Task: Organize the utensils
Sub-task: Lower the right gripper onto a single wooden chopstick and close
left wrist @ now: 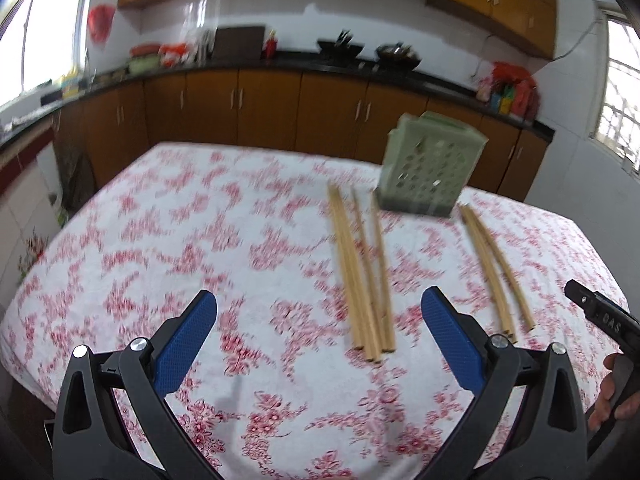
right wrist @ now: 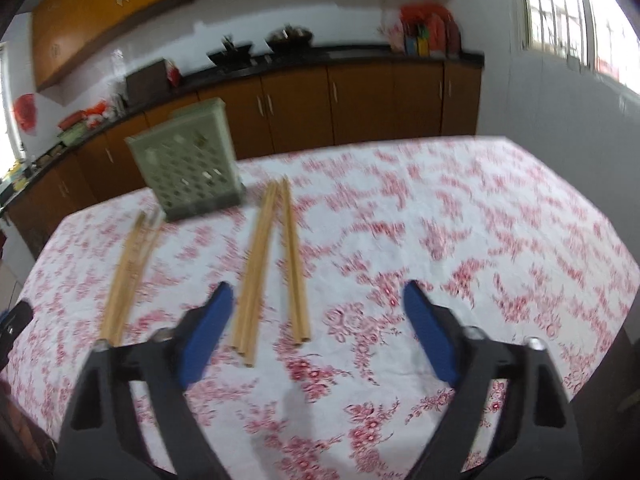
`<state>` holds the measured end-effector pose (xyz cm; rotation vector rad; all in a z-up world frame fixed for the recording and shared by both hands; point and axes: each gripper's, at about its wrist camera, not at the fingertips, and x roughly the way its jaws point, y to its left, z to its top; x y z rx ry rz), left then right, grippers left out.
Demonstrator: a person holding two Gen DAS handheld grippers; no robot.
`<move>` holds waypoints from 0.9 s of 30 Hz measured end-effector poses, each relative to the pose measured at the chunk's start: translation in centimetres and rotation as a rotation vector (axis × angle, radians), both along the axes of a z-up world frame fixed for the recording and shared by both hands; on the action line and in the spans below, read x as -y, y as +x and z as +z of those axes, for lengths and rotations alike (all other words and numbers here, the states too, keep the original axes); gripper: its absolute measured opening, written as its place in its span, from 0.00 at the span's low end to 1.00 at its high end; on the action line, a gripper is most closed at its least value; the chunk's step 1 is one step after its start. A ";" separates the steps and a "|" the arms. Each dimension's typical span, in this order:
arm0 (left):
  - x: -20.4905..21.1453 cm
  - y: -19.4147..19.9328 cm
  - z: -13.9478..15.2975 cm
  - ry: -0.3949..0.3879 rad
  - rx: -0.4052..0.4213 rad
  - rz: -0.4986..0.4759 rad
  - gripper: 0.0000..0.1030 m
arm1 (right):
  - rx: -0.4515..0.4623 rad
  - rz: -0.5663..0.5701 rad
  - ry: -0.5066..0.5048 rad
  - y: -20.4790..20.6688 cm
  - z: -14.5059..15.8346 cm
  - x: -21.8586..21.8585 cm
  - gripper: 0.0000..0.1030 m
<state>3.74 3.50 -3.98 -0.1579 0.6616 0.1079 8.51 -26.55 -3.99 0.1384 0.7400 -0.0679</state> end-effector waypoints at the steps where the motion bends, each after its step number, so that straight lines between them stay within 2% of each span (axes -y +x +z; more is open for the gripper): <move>1: -0.3 0.3 -0.3 -0.008 -0.015 0.005 0.98 | -0.020 0.001 0.009 0.7 -0.3 0.1 0.60; 3: -0.9 0.7 -0.9 -0.027 -0.046 0.012 0.98 | -0.059 0.008 0.015 2.2 -1.1 0.1 0.46; 6: -1.4 1.4 -1.4 -0.054 -0.077 0.006 0.98 | -0.109 0.035 0.004 4.2 -1.9 -0.3 0.33; 11: -1.6 2.4 -2.0 -0.060 -0.105 -0.020 0.95 | -0.168 0.077 -0.028 6.7 -3.0 -1.4 0.28; 13: -1.5 2.9 -2.2 -0.059 -0.116 -0.035 0.86 | -0.182 0.082 -0.047 7.3 -3.4 -1.7 0.27; 16: -1.6 3.7 -2.6 -0.058 -0.135 -0.049 0.77 | -0.190 0.092 -0.050 7.7 -3.9 -1.6 0.24; 21: -1.3 5.3 -2.9 -0.046 -0.154 -0.077 0.71 | -0.187 0.106 -0.028 7.9 -4.2 -1.6 0.24; 23: -1.3 6.0 -3.1 -0.047 -0.164 -0.086 0.67 | -0.199 0.119 -0.050 8.1 -4.5 -1.9 0.24; 25: -1.2 6.9 -3.3 -0.044 -0.178 -0.100 0.61 | -0.190 0.124 -0.092 8.2 -4.7 -2.2 0.21; 27: -0.9 7.9 -3.7 -0.029 -0.199 -0.113 0.55 | -0.186 0.111 -0.110 8.3 -4.7 -2.0 0.10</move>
